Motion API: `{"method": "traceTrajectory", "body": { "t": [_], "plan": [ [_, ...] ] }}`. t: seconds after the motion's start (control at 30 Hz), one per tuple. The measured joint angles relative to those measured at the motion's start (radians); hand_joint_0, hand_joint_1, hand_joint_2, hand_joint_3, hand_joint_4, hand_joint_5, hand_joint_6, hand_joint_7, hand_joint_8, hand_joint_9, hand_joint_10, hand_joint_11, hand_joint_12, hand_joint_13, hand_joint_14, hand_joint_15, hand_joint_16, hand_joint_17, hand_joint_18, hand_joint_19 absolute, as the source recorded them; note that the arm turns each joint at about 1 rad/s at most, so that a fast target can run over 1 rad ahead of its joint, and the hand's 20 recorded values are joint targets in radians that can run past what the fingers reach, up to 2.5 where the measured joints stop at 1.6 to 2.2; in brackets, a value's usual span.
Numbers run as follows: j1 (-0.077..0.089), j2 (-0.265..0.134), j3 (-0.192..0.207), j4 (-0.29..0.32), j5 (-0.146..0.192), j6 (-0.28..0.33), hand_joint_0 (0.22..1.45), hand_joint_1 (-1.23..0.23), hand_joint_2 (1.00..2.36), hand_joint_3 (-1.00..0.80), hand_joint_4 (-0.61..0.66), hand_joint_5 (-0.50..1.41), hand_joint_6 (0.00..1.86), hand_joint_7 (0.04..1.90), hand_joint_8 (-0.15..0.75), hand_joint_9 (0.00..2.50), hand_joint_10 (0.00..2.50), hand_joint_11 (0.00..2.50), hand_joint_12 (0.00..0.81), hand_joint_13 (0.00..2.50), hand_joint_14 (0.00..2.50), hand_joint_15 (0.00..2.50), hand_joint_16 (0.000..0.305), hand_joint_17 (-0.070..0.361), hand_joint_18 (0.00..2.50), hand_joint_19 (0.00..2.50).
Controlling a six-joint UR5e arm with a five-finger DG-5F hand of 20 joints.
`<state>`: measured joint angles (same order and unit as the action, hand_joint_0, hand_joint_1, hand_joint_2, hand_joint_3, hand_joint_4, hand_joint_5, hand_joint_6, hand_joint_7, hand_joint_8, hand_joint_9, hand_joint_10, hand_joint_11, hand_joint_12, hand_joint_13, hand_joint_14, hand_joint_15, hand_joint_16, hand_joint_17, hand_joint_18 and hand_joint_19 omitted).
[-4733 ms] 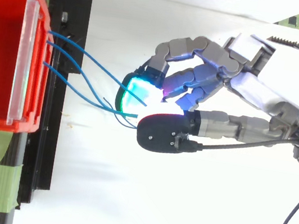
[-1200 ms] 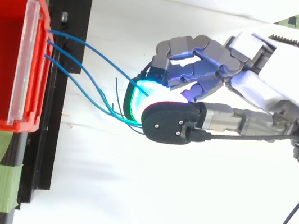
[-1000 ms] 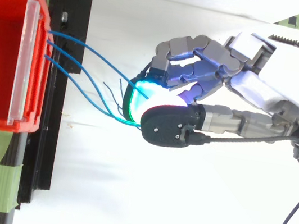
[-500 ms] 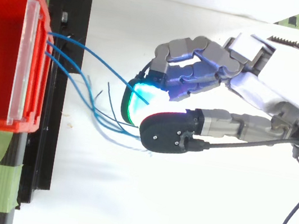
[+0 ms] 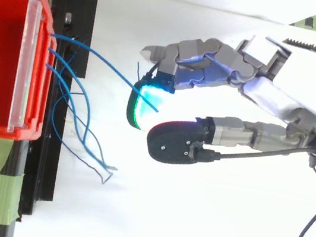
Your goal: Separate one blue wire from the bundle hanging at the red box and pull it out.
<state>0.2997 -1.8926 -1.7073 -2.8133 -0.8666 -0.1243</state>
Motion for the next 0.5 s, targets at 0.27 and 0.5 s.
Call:
{"method": "traceTrajectory", "body": {
  "t": [0.27, 0.5],
  "plan": [
    [0.001, 0.0, 0.0, 0.0, 0.011, -0.003, 0.65, -0.89, 1.02, -0.24, 0.09, -0.15, 0.73, 1.16, 0.259, 0.47, 0.02, 0.5, 0.37, 0.0, 0.0, 0.11, 0.058, 0.132, 0.01, 0.15],
    [0.001, 0.0, 0.0, 0.001, 0.007, -0.034, 0.65, -0.89, 1.02, -0.24, 0.09, -0.15, 0.73, 1.16, 0.26, 0.48, 0.02, 0.49, 0.371, 0.0, 0.0, 0.11, 0.06, 0.134, 0.0, 0.14]
  ]
}}
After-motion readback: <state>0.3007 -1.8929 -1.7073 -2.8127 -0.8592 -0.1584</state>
